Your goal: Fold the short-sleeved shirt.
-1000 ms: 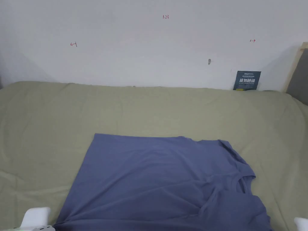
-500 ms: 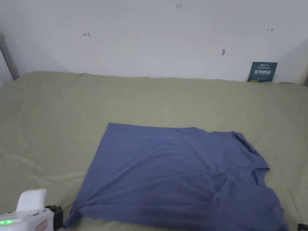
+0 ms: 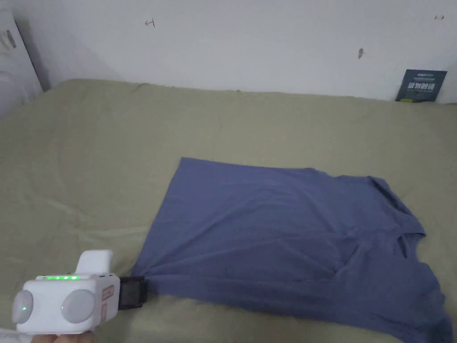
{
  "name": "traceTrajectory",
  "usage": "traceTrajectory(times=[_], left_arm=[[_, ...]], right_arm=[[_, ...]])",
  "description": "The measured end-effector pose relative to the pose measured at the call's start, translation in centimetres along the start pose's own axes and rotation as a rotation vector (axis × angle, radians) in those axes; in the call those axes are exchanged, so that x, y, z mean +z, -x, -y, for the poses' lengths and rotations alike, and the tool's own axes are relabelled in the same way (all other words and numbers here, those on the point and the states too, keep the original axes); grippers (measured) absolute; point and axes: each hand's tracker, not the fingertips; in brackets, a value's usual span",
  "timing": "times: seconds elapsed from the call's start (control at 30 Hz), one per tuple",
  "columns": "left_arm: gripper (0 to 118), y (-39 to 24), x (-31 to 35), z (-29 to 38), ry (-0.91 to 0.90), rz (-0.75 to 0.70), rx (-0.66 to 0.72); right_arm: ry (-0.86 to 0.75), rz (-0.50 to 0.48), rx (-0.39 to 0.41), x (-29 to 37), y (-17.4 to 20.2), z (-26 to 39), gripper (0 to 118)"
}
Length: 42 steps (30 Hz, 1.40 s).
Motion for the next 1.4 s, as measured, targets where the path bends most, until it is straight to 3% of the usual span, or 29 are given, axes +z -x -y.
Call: traceTrajectory(times=[0.13,0.23,0.27,0.3,0.33,0.37,0.67,0.7,0.73,0.77,0.8,0.83,0.87,1.03,1.1,1.13,1.2,1.23,1.27,1.33,1.4], left_arm=[[108,-0.4,-1.1,-0.1,0.025,-0.012,-0.01],[87,-0.4,-1.2,-0.5,0.006,0.001,-0.006],[70,-0.7,-0.8,-0.1,-0.005,-0.004,-0.009],[46,-0.8,-0.7,-0.2,-0.009,-0.006,-0.023],[13,-0.9,-0.3,-0.3,-0.016,0.004,-0.047],[0,-1.0,0.0,-0.4,-0.037,-0.008,-0.067],[0,-2.2,1.1,-0.4,-0.06,0.017,-0.106],[0,-2.1,1.2,-0.4,-0.058,0.018,-0.104],[0,-2.0,1.2,-0.4,-0.054,0.02,-0.098],[0,-1.9,1.2,-0.4,-0.049,0.024,-0.09],[0,-2.0,1.5,-0.3,-0.05,0.031,-0.079],[0,-2.0,1.5,-0.3,-0.049,0.033,-0.076],[0,-2.1,1.6,-0.3,-0.049,0.031,-0.076],[0,-3.5,2.5,-0.1,-0.05,0.021,-0.078],[0,-3.6,2.7,-0.3,-0.05,0.019,-0.08],[0,-3.7,2.7,-0.3,-0.048,0.018,-0.081],[0,-3.5,2.7,-0.5,-0.044,0.016,-0.077],[0,-3.5,2.7,-0.5,-0.041,0.014,-0.078],[0,-3.6,2.7,-0.4,-0.041,0.014,-0.078],[0,-3.3,2.7,-0.4,-0.037,0.019,-0.074],[0,-3.4,2.9,-0.4,-0.035,0.019,-0.08]], right_arm=[[0.014,-0.007,0.003,-0.2,-0.1,-0.2,0],[0.023,-0.01,0.003,-0.4,-0.2,-0.2,0],[0.026,-0.011,0.005,-0.4,-0.2,-0.2,0],[0.029,-0.012,0.008,-0.4,-0.1,-0.2,0],[0.031,-0.012,0.009,-0.8,-0.2,-0.3,0],[0.032,-0.015,0.01,-0.8,-0.2,-0.3,0],[0.031,-0.029,0.019,-1.3,-1.0,-0.7,4],[0.029,-0.03,0.02,-1.3,-1.2,-0.8,29],[0.028,-0.034,0.017,-1.3,-1.2,-0.7,73],[0.023,-0.032,0.016,-1.3,-1.1,-0.7,73],[0.024,-0.032,0.026,-1.4,-1.1,-0.8,88],[0.049,-0.067,0.056,-1.9,-1.2,-0.7,114],[0.075,-0.065,0.068,-2.0,-0.9,-0.4,118],[0.096,-0.073,0.077,-4.3,-0.4,0.3,118],[0.12,-0.078,0.064,-5.6,-0.5,0.4,110],[0.127,-0.089,0.057,-5.9,-0.9,0.0,98],[0.134,-0.067,0.057,-6.5,-1.0,0.3,48],[0.149,-0.046,0.075,-6.5,-1.0,0.4,38],[0.129,-0.04,0.088,-6.2,-1.2,0.5,4],[0.101,-0.105,0.042,-4.9,-1.7,0.4,4],[0.101,-0.083,0.048,-4.0,-1.3,0.0,4]])
